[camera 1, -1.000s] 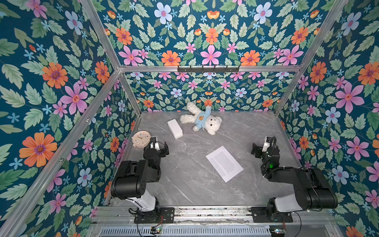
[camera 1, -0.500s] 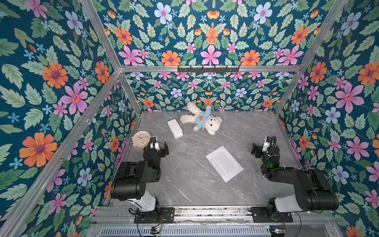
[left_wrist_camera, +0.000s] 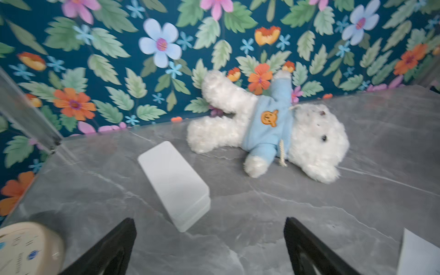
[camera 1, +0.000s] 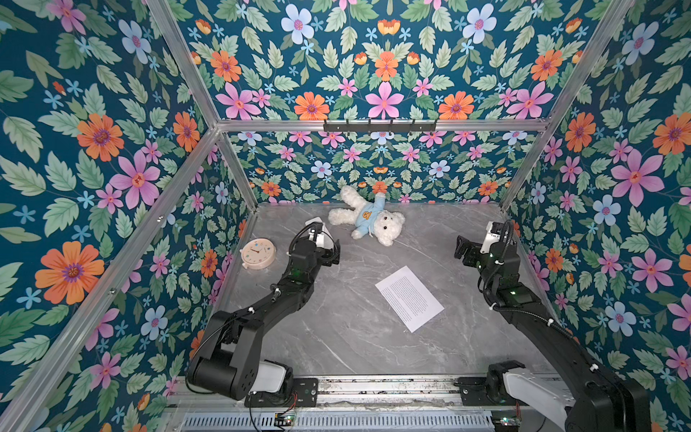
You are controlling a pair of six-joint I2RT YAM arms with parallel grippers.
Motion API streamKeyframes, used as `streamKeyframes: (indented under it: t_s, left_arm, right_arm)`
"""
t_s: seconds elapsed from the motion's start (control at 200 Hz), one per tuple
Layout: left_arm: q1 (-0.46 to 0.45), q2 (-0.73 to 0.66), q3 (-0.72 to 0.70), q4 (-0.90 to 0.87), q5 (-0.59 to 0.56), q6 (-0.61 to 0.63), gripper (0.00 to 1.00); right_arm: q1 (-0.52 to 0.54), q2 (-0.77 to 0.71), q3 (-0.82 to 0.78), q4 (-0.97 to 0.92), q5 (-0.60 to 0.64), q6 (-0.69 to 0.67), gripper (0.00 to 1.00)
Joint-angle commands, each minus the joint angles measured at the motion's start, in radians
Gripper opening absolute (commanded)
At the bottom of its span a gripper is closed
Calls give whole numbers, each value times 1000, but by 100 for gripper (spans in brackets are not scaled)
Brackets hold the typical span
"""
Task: Fold the rectangular paper in half along the long edge
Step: Pick up the paper from the center of the board.
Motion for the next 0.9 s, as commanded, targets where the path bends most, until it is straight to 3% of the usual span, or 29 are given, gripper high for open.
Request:
streamKeyframes:
  t_s: [0.0,0.175,0.27,0.345,0.435,0.58,0.895]
  left_arm:
    - [-53,59,54,-93,105,-67,100]
    - [-151,215,243,-255,189,-171,100]
    - [-197,305,335,-336,213,-207,99]
    - [-218,358,376,-365,233,-240,89]
    - [-235,409,408,-386,256,-275,83]
    - [-264,476,452,-408,279,-289,79]
    - [-293,556,497,-498,300,-291,76]
  right_arm:
    - [10,-53,6,-315,-90,214,99]
    - [37,-178,-95,-448,-267,453,99]
    - [97,-240,-166,-492,-299,566,94]
    - [147,-289,-219,-505,-290,648,88]
    - [204,-317,-275,-503,-266,732,77]
    - [235,-267,-346,-422,-307,825,71]
    - [237,-93,-375,-285,-329,860,64]
